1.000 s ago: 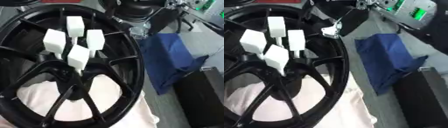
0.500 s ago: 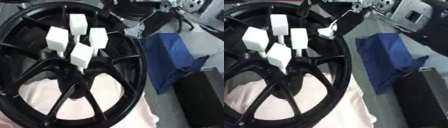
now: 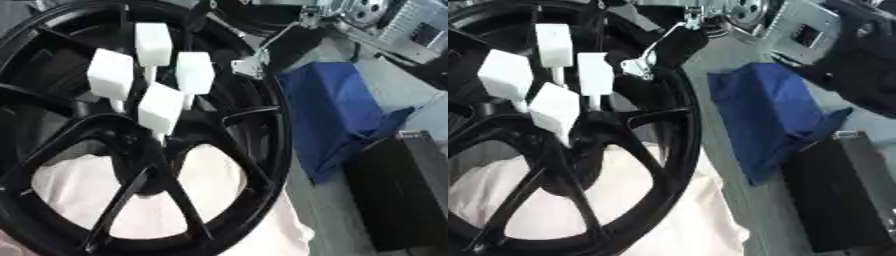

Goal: Pull the pin out of the wheel hub.

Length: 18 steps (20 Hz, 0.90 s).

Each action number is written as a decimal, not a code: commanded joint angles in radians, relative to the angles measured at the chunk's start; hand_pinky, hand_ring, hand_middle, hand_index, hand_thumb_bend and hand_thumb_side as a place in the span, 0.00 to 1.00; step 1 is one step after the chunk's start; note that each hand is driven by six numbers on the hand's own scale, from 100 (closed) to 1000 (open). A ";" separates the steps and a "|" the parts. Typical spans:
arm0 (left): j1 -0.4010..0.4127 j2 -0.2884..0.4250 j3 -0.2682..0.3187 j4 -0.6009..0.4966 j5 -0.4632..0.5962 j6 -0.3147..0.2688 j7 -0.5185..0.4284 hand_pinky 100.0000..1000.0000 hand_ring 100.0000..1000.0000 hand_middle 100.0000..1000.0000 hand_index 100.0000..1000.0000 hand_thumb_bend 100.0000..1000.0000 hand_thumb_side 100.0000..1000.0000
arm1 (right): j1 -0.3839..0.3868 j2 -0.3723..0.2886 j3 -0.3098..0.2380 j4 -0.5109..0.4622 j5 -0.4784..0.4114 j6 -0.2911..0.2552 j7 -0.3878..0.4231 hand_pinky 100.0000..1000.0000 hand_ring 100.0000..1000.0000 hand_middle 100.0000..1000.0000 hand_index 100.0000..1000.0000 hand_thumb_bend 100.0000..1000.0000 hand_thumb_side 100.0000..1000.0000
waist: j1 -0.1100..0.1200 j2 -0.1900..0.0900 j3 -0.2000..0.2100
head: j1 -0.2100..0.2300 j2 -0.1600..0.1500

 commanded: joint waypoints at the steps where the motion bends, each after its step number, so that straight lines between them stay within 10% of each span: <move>1: -0.008 0.010 0.000 -0.022 -0.008 -0.001 -0.004 0.82 0.54 0.51 0.71 0.30 0.69 | -0.018 -0.015 -0.004 -0.009 0.004 0.007 0.010 0.95 0.91 0.73 0.86 0.00 0.40 | 0.007 -0.011 0.001 | -0.005 0.002; 18: -0.008 0.003 -0.002 -0.022 -0.014 0.000 -0.006 0.82 0.54 0.51 0.71 0.30 0.69 | -0.029 0.002 0.014 -0.009 0.030 0.041 0.078 0.95 0.92 0.75 0.88 0.00 0.49 | 0.002 0.006 0.010 | -0.013 -0.001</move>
